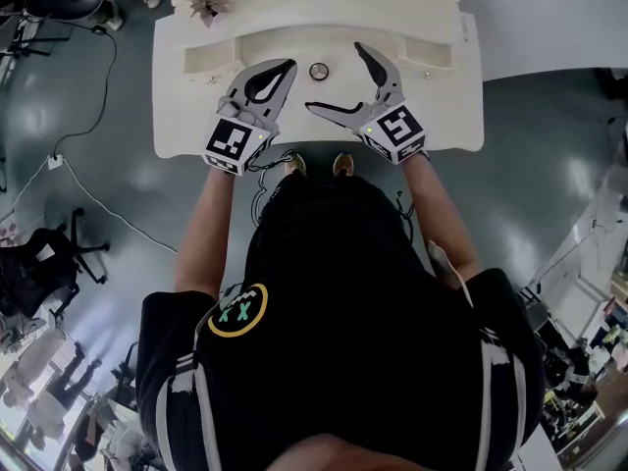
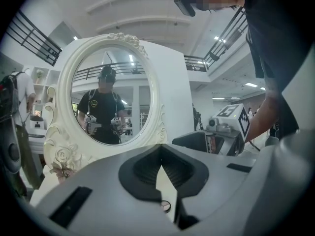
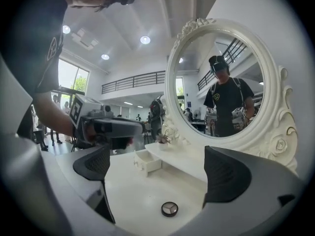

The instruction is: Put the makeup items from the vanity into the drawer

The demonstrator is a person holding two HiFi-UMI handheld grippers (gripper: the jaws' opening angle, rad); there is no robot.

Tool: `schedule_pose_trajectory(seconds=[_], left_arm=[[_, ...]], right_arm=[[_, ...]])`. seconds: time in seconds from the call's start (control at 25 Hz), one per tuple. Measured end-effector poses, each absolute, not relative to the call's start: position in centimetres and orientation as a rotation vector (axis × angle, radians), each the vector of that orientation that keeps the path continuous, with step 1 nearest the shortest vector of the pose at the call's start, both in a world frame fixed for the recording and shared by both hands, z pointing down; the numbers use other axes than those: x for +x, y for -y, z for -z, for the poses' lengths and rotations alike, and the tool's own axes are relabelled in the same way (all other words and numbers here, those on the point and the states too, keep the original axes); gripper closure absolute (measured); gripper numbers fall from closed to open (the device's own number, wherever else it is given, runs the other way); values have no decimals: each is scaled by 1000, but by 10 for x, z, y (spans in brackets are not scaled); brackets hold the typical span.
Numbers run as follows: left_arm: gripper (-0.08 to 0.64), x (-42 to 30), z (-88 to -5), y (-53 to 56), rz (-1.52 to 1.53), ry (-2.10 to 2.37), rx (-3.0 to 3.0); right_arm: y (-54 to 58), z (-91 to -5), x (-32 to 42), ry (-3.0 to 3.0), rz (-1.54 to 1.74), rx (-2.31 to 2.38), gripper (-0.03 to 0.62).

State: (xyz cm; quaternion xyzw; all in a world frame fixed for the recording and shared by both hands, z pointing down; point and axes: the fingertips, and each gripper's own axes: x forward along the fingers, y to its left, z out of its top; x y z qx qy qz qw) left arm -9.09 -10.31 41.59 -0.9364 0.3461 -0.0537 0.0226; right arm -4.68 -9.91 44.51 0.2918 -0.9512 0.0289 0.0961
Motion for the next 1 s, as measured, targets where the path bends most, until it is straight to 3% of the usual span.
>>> schedule_pose_trajectory(seconds=[0.44, 1.0], left_arm=[[541, -107, -424, 97, 213, -1127, -2898], [541, -115, -424, 103, 218, -1143, -2895]], right_arm=[[148, -613, -49, 2516, -292, 788, -6], [159, -680, -58, 2282, -309, 712, 0]])
